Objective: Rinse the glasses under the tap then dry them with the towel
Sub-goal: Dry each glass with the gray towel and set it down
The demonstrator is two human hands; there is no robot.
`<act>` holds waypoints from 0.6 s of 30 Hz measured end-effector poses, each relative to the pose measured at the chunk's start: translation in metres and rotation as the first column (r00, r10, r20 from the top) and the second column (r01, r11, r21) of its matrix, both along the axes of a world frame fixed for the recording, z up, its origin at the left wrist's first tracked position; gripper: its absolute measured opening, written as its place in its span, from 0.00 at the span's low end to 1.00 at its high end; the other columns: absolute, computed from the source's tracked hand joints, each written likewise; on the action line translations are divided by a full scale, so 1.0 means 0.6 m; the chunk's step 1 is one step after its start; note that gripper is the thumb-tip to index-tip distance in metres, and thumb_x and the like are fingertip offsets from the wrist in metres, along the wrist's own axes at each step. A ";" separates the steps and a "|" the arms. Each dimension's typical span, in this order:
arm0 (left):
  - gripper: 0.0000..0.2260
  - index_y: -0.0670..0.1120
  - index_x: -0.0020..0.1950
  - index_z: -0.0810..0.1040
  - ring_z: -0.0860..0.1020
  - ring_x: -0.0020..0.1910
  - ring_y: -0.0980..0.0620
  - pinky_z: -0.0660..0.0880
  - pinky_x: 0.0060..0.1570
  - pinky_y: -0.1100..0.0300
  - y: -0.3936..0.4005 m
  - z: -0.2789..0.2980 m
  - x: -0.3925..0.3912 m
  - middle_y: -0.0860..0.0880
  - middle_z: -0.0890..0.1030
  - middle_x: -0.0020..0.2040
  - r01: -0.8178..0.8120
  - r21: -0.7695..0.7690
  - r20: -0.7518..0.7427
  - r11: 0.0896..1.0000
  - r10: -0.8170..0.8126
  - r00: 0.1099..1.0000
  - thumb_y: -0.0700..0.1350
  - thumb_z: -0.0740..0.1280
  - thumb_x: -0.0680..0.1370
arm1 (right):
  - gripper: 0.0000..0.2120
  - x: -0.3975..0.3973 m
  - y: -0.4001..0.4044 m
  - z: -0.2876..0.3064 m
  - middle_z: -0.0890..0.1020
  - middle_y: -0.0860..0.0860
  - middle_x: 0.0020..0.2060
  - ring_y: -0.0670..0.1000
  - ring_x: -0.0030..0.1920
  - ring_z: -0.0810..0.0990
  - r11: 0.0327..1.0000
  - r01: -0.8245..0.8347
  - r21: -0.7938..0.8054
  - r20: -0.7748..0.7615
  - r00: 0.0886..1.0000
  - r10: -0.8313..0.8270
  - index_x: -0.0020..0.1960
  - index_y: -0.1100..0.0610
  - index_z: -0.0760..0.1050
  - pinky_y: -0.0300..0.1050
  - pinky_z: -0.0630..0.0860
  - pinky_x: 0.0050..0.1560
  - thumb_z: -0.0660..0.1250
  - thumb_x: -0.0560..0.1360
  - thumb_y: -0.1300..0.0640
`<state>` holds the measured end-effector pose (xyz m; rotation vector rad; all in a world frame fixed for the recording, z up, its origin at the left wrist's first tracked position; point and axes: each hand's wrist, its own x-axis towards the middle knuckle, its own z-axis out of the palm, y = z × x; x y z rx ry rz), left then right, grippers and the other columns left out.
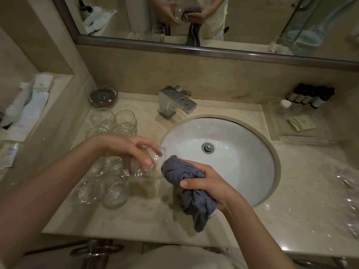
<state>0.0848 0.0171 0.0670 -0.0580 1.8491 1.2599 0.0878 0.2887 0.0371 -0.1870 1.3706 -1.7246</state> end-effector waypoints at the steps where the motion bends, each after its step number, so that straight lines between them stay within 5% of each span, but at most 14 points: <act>1: 0.45 0.49 0.64 0.73 0.83 0.52 0.42 0.80 0.48 0.45 -0.013 -0.005 0.005 0.44 0.84 0.55 -0.081 0.006 -0.050 0.997 0.082 0.995 0.61 0.84 0.51 | 0.25 -0.002 0.004 -0.004 0.84 0.55 0.47 0.50 0.46 0.82 0.999 0.039 -0.008 0.035 0.999 -0.039 0.59 0.57 0.79 0.42 0.79 0.49 0.74 0.62 0.66; 3: 0.46 0.50 0.63 0.73 0.83 0.54 0.42 0.76 0.58 0.46 -0.034 -0.018 0.014 0.44 0.83 0.55 -0.242 0.025 -0.148 0.970 0.243 0.959 0.60 0.84 0.49 | 0.27 -0.003 0.009 -0.010 0.84 0.57 0.47 0.54 0.45 0.81 0.995 0.101 -0.025 0.099 0.990 -0.098 0.58 0.57 0.80 0.45 0.80 0.45 0.76 0.59 0.63; 7: 0.46 0.55 0.63 0.73 0.82 0.55 0.44 0.75 0.58 0.54 -0.046 -0.047 0.032 0.45 0.83 0.53 -0.413 0.074 -0.265 0.908 0.417 0.870 0.58 0.84 0.47 | 0.21 0.002 0.008 -0.014 0.83 0.57 0.44 0.55 0.40 0.80 0.990 0.142 -0.005 0.129 0.982 -0.140 0.55 0.57 0.81 0.47 0.80 0.41 0.72 0.63 0.66; 10: 0.46 0.57 0.64 0.74 0.80 0.57 0.53 0.74 0.60 0.61 -0.041 -0.067 0.046 0.50 0.81 0.52 -0.453 0.023 -0.375 0.891 0.428 0.822 0.57 0.82 0.47 | 0.21 0.006 0.007 -0.017 0.83 0.56 0.44 0.55 0.41 0.80 0.989 0.145 0.000 0.130 0.981 -0.144 0.56 0.57 0.80 0.47 0.80 0.42 0.70 0.64 0.66; 13: 0.41 0.59 0.61 0.73 0.76 0.56 0.63 0.69 0.49 0.74 -0.030 -0.082 0.059 0.57 0.78 0.53 -0.459 -0.137 -0.499 0.878 0.339 0.797 0.60 0.77 0.47 | 0.21 0.008 0.009 -0.019 0.84 0.55 0.44 0.54 0.40 0.81 0.989 0.146 0.010 0.127 0.981 -0.146 0.56 0.58 0.80 0.46 0.80 0.41 0.70 0.64 0.66; 18: 0.39 0.61 0.57 0.71 0.75 0.57 0.55 0.71 0.58 0.55 -0.026 -0.110 0.071 0.60 0.78 0.53 -0.463 -0.329 -0.607 0.823 0.191 0.772 0.65 0.74 0.46 | 0.21 0.010 0.013 -0.025 0.85 0.53 0.44 0.52 0.42 0.82 0.988 0.152 0.026 0.128 0.980 -0.154 0.56 0.57 0.80 0.46 0.81 0.43 0.71 0.63 0.66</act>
